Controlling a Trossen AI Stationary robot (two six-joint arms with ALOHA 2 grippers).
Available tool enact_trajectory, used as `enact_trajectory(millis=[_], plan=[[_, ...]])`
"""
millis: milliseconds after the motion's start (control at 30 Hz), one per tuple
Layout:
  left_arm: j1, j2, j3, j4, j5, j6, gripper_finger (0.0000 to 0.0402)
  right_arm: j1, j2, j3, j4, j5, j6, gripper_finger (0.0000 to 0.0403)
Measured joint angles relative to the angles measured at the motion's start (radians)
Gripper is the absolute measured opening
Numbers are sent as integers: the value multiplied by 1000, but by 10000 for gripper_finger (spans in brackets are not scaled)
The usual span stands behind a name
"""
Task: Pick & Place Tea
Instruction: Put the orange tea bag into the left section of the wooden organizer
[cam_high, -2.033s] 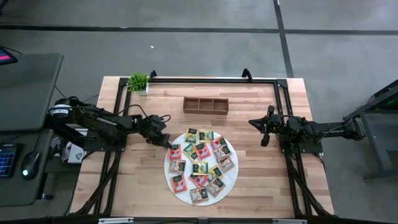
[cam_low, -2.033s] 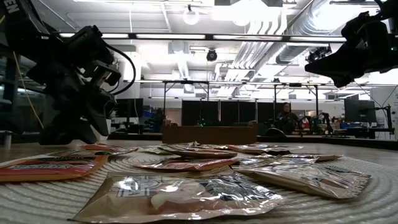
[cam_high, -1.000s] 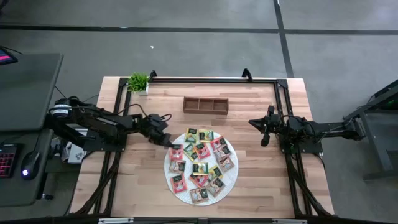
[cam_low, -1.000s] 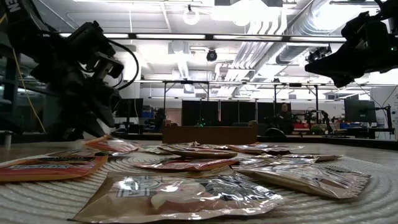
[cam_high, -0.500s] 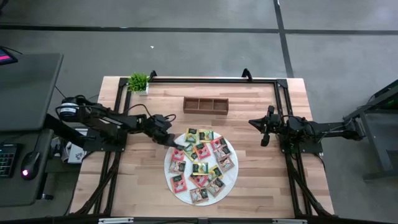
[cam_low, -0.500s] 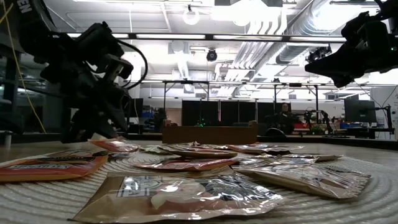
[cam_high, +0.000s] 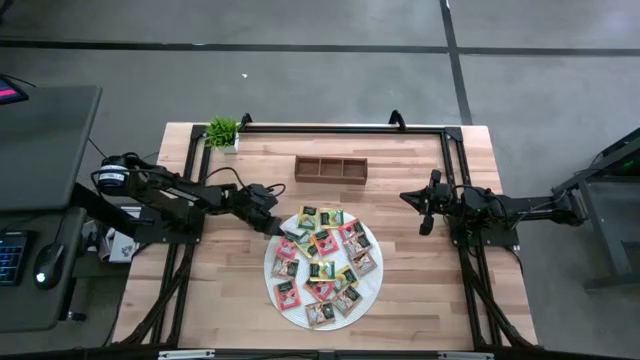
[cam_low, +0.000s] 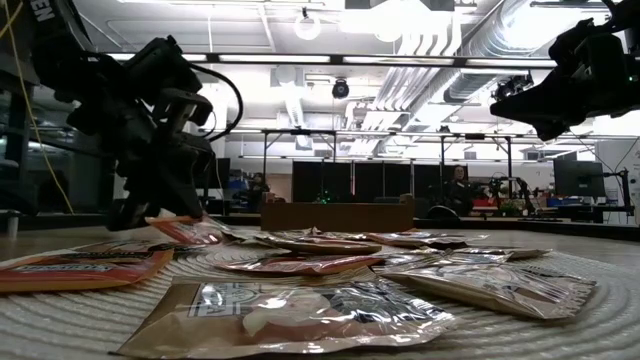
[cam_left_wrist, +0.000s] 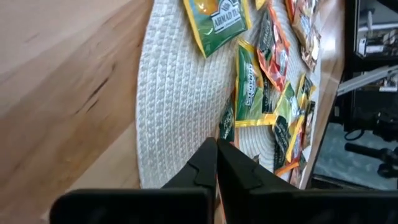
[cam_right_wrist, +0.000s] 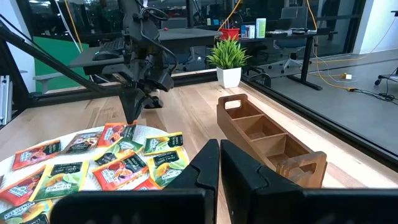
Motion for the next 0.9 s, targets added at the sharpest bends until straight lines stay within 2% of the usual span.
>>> enact_trajectory(millis=[267, 633, 800, 900], plan=[[0, -3, 0, 28, -17, 41, 0, 0, 0, 0, 0, 0, 0, 12], [0, -124, -8, 58, -105, 52, 0, 0, 0, 0, 0, 0, 0, 12], [0, -220, -9, -39, -162, 99, 0, 0, 0, 0, 0, 0, 0, 12], [0, -307, -10, -122, -239, 201, 0, 0, 0, 0, 0, 0, 0, 12]])
